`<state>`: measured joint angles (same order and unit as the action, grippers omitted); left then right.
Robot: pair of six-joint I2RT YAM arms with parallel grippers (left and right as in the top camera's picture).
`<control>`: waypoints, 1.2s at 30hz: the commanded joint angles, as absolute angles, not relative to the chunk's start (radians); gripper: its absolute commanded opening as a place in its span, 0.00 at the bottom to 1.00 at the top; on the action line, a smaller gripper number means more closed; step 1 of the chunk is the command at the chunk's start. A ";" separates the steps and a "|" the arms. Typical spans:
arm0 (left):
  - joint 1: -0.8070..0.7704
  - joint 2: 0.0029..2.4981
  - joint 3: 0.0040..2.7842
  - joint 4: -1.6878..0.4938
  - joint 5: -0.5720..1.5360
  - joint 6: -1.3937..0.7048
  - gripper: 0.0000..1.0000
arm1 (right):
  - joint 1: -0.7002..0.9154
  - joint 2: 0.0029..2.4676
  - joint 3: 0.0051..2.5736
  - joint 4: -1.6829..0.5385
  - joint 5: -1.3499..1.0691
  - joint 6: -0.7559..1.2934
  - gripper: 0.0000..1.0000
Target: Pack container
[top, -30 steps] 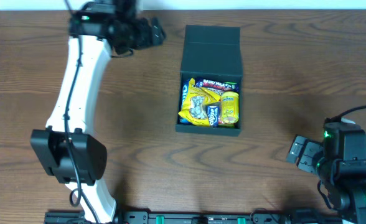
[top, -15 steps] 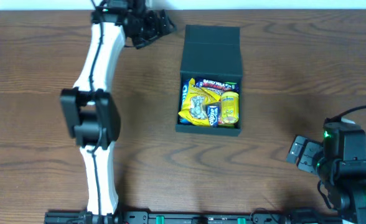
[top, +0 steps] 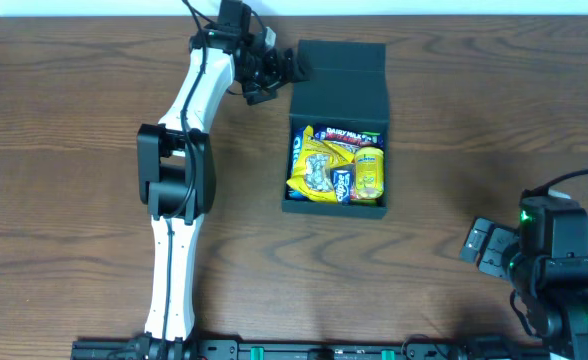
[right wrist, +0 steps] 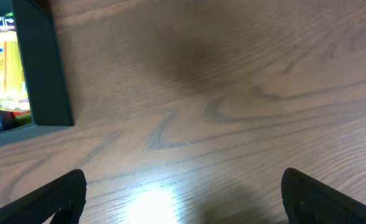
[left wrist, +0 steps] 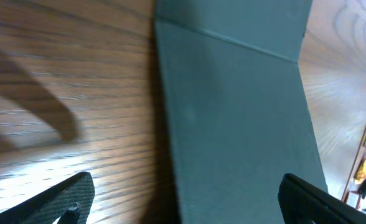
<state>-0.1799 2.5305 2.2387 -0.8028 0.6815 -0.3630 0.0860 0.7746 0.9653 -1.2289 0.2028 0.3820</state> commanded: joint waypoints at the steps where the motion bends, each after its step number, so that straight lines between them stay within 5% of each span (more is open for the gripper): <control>1: -0.198 2.548 2.269 -0.794 0.700 -0.327 0.95 | 0.078 0.772 0.960 -1.225 0.218 0.388 0.99; 21: -0.262 2.548 2.269 -0.783 0.860 -0.276 0.95 | 0.078 0.772 0.960 -1.224 0.217 0.388 0.99; 36: -0.262 2.547 2.270 -0.777 1.114 0.001 0.95 | 0.078 0.772 0.960 -1.222 0.218 0.388 0.99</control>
